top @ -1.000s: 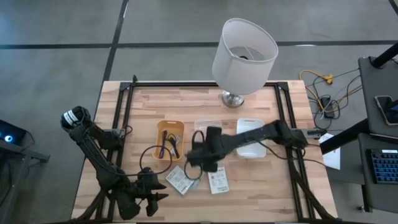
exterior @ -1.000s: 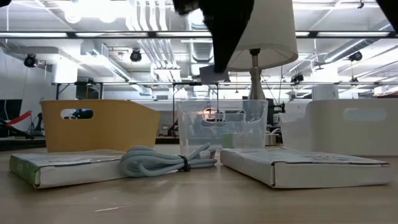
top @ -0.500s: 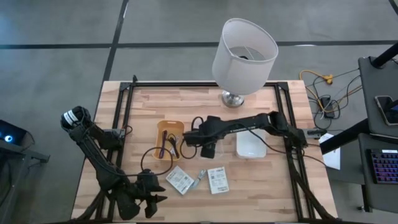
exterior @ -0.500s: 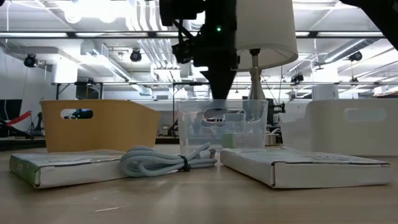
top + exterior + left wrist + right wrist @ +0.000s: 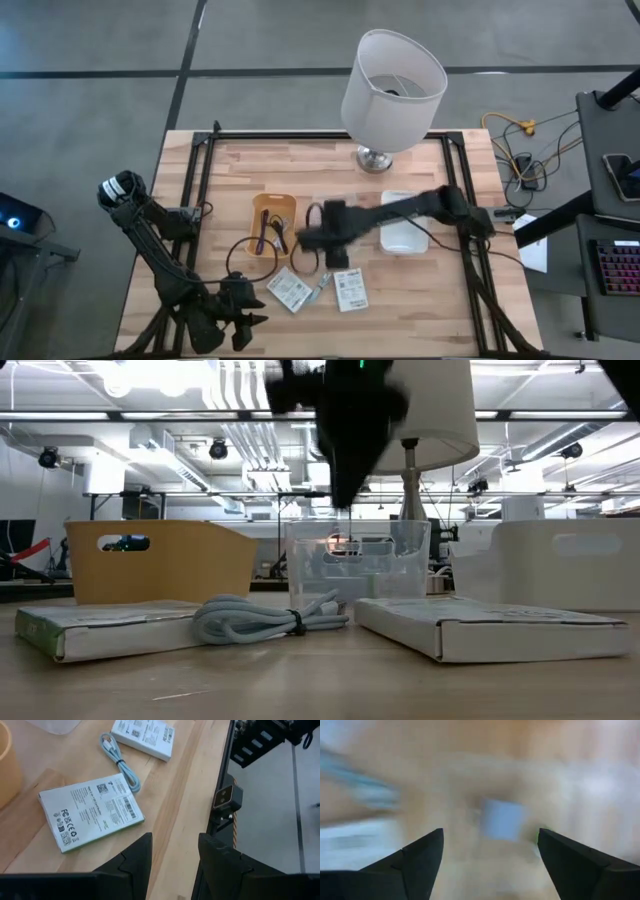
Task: Pick and place items into bin
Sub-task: Put the light blue charger cable into the yellow bin
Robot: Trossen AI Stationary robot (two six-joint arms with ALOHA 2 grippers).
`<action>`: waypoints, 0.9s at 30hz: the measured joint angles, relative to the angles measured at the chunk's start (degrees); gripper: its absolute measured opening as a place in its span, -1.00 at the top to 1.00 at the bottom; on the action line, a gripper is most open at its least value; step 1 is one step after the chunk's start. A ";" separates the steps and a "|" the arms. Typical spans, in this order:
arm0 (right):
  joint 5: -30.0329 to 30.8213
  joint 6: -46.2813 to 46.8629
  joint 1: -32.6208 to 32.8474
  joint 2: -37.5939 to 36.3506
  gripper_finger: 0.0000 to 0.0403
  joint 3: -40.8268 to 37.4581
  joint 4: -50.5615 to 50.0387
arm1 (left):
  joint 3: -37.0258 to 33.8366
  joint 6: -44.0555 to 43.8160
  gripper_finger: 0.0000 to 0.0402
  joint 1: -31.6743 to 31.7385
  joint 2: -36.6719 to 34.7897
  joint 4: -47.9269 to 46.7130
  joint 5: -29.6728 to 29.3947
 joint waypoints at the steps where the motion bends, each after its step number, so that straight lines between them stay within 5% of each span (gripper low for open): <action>1: -2.53 -0.71 1.26 -0.26 -0.51 0.59 1.46 | -0.01 0.57 0.28 0.00 0.00 -0.14 0.29; 4: -8.95 -2.85 5.05 -0.24 -0.47 1.47 4.08 | -0.54 1.46 0.28 0.00 -0.02 -0.13 0.49; 11: -6.95 -14.29 12.25 1.04 -0.32 -1.87 11.87 | -2.70 1.00 0.28 0.04 -0.02 0.51 0.59; 27: -12.80 -19.03 9.23 10.17 -0.09 -1.95 19.42 | -2.80 0.96 0.28 0.04 -0.02 5.70 0.31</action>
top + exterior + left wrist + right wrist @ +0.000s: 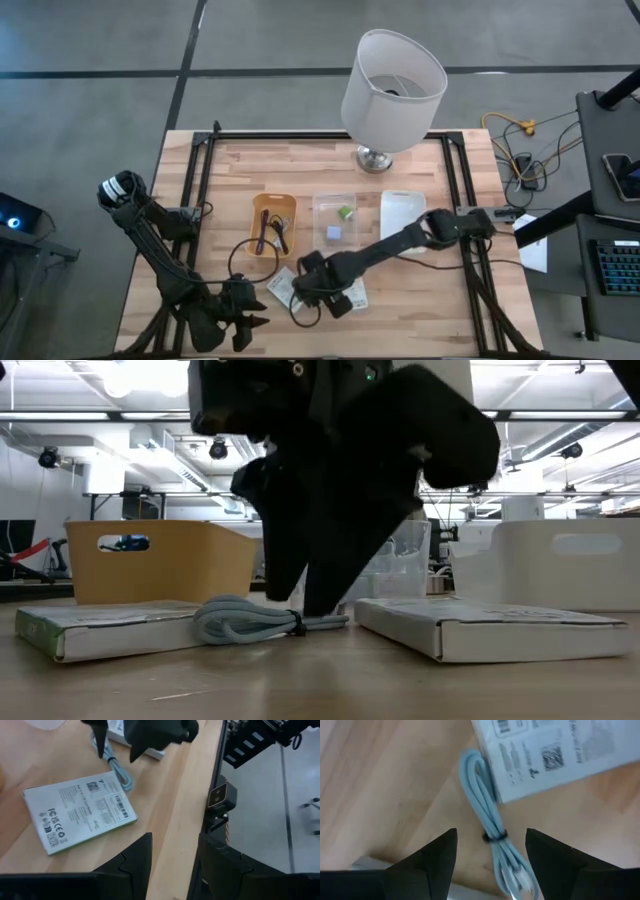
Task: Pick and place items into bin
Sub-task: Put the light blue charger cable into the yellow bin
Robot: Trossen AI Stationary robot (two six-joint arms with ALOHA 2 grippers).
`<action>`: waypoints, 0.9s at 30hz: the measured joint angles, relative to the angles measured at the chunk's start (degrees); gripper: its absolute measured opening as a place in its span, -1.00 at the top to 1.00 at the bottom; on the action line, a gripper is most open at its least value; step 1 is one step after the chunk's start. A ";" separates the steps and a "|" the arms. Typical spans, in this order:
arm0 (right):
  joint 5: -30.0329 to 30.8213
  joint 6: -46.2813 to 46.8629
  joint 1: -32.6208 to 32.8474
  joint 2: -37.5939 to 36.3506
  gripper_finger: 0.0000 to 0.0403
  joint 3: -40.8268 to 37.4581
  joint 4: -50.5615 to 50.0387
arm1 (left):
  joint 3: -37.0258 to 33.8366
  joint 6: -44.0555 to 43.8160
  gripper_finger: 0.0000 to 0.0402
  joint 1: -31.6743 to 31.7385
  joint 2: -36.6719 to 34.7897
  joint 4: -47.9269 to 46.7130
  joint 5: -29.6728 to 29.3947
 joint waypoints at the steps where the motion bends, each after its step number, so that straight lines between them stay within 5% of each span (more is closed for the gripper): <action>1: -0.03 -0.09 -0.01 0.26 -0.09 0.00 0.33 | 0.00 0.00 0.28 0.00 0.00 -0.04 -0.10; 9: -0.40 -0.11 -0.40 1.08 -0.04 -0.02 0.67 | -0.08 0.00 0.28 0.00 0.00 0.28 -0.19; 21: -1.67 -3.85 -0.98 0.80 0.65 -2.28 1.93 | -0.82 0.00 0.28 0.02 0.00 0.23 -0.21; 27: -1.48 -2.11 -0.80 0.73 0.79 -1.92 1.04 | -0.83 0.00 0.28 0.02 0.00 0.29 -0.21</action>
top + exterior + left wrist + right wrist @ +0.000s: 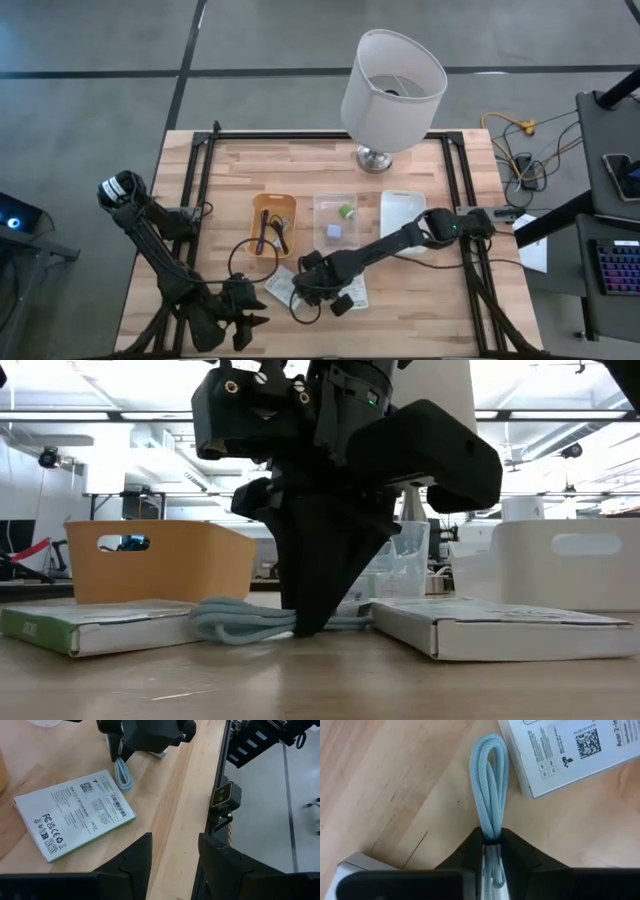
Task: Pick and place items into bin
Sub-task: Put the light blue charger cable into the yellow bin
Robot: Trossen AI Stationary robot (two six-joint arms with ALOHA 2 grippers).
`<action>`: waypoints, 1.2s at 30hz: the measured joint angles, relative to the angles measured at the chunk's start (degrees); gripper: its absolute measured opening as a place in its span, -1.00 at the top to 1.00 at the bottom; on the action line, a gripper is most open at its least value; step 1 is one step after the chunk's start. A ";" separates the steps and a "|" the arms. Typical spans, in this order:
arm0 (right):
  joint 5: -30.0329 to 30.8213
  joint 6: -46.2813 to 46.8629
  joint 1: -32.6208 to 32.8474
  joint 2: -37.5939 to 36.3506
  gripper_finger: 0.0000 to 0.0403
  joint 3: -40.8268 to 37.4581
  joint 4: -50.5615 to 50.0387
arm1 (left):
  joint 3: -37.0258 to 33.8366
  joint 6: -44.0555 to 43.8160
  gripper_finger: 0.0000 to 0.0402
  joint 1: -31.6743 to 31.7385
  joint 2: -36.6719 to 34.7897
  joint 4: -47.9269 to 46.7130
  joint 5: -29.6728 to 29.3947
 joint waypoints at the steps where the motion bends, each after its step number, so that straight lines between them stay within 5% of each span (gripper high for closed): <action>1: 0.15 0.45 0.11 0.12 0.79 0.91 -0.75 | 0.00 0.00 0.28 0.02 0.00 -0.02 0.00; 12: 4.83 13.43 2.91 -3.16 0.81 13.86 -13.25 | 0.00 0.00 0.28 0.15 0.00 0.02 0.00; 20: 8.29 37.57 4.84 -3.62 0.81 23.54 -27.70 | -0.02 0.02 0.28 0.39 0.00 0.02 0.00; 36: 6.95 83.06 14.17 -6.42 0.81 23.60 -38.50 | -0.04 0.55 0.28 0.46 0.00 -0.05 0.31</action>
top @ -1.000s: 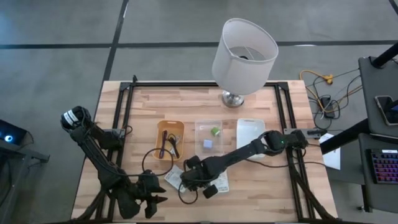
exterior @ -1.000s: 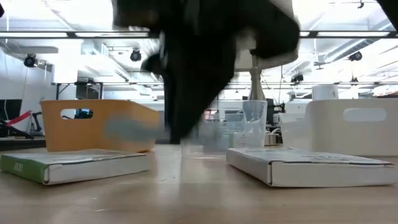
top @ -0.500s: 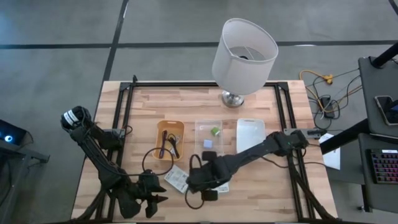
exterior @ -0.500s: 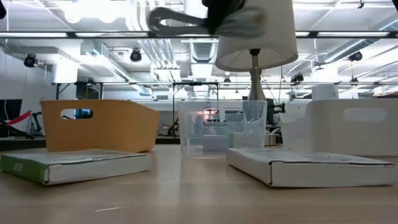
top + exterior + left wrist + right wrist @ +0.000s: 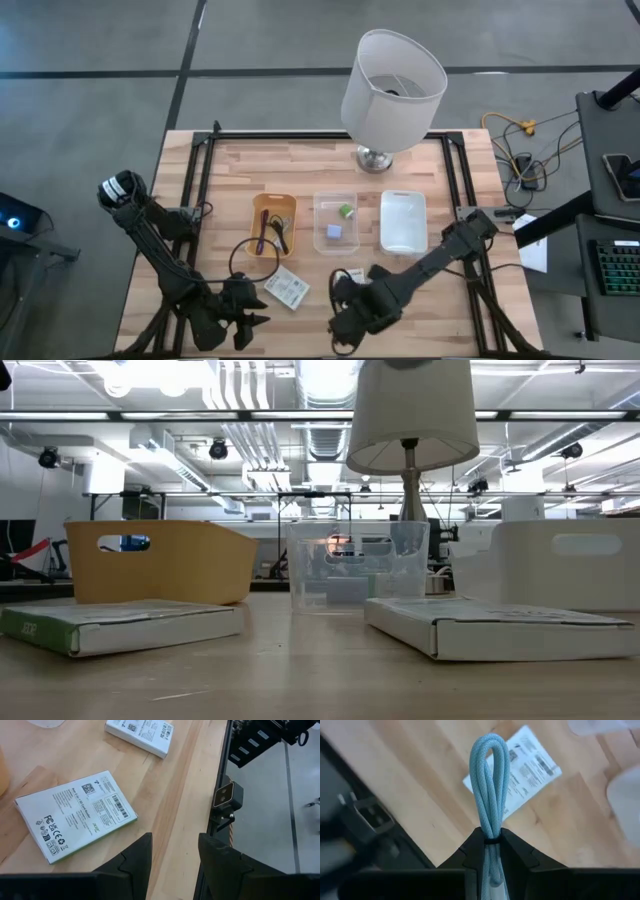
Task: Pick and place items into bin
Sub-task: Put the light blue charger cable into the yellow bin
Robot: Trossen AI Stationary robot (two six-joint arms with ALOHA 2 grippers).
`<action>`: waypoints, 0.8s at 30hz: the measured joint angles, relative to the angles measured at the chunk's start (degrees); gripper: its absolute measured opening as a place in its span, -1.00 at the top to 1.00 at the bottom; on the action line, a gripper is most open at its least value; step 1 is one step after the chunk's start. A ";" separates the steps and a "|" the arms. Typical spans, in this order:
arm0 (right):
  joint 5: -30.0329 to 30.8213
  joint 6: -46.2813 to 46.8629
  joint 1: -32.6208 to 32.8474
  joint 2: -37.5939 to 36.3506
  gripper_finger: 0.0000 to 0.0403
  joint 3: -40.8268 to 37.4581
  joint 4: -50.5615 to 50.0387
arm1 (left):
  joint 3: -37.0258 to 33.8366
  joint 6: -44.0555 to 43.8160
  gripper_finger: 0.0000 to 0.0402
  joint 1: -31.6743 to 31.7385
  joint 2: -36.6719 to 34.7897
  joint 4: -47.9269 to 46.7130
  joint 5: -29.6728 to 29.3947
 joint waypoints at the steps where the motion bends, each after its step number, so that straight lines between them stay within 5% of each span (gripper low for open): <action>1: 1.41 3.80 0.61 -0.43 0.81 -0.20 0.06 | 0.00 0.00 0.28 0.00 -0.02 0.01 0.00; 7: 5.32 23.72 5.19 -3.28 0.81 -4.20 0.04 | -0.02 1.19 0.28 0.32 -0.04 0.05 0.00; 14: 3.53 48.19 11.96 -9.77 0.78 -19.75 -0.03 | -0.04 3.00 0.28 1.59 -1.05 0.07 0.52; 24: 9.91 50.70 5.92 -33.73 0.82 -45.76 -0.08 | -0.04 5.90 0.28 5.32 -3.31 0.08 2.82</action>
